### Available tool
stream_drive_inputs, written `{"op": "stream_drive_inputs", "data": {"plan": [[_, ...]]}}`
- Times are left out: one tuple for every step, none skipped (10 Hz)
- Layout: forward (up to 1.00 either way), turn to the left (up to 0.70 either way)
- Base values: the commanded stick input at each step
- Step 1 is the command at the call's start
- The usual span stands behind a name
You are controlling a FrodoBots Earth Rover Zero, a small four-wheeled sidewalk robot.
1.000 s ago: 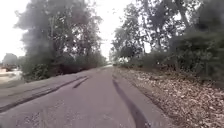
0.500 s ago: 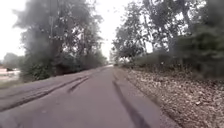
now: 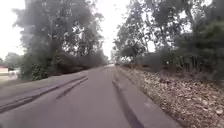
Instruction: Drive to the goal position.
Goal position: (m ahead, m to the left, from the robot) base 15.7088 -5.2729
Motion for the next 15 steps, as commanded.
{"op": "stream_drive_inputs", "data": {"plan": [[0.85, 0.00], [0.85, 0.00], [0.85, 0.00], [0.85, 0.00], [0.85, 0.00], [0.85, 0.00], [0.85, 0.00], [0.85, 0.00], [0.85, 0.00], [0.85, 0.00], [0.85, 0.00], [0.85, 0.00], [0.85, 0.00], [0.85, 0.00], [0.85, 0.00]]}}
